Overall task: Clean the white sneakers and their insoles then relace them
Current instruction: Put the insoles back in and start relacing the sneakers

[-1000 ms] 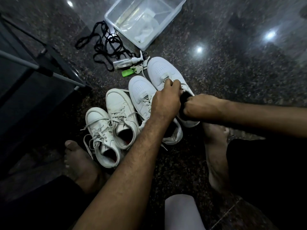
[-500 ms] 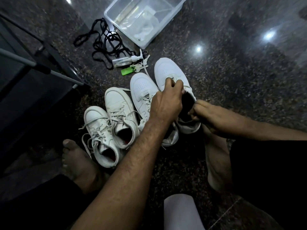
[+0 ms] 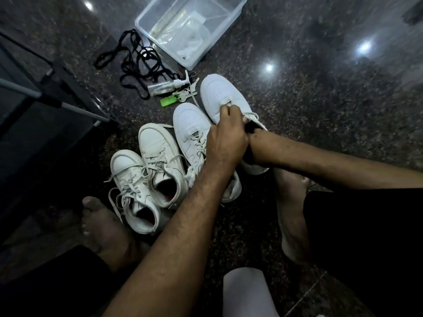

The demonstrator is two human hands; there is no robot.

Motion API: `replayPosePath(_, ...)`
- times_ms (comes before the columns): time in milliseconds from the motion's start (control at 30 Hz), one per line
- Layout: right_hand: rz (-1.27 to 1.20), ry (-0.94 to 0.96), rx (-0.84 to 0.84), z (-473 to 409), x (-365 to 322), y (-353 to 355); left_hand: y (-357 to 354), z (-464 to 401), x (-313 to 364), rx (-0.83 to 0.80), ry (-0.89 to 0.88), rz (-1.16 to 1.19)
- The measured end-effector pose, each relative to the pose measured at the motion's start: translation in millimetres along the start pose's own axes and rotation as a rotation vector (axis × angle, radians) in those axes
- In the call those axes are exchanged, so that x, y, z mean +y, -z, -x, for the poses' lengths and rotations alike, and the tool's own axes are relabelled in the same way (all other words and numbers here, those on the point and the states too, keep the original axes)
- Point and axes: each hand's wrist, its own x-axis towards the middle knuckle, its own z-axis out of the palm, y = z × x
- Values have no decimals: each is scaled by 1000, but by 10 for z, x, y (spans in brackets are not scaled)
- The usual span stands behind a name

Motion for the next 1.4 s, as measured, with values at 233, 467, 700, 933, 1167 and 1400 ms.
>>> replayPosePath(233,-204,-68,121,-30,52,-81,63,-54,79,-35,19,5)
replayPosePath(467,-339,-128,420,1,70,-59,110,-93,-6,-51,94,7)
replayPosePath(700,-974,-246,414,293,56,96,108,-121,-66,1,61,4)
replayPosePath(933,32,-15,-16,324,74,5,1,98,-111,39,63,154)
replayPosePath(1167,-1506,-406,470,258,154,246,-15,110,-54,35,31,120)
replayPosePath(1400,-1543,-152,93,577,244,194,5,49,-45,102,119,70)
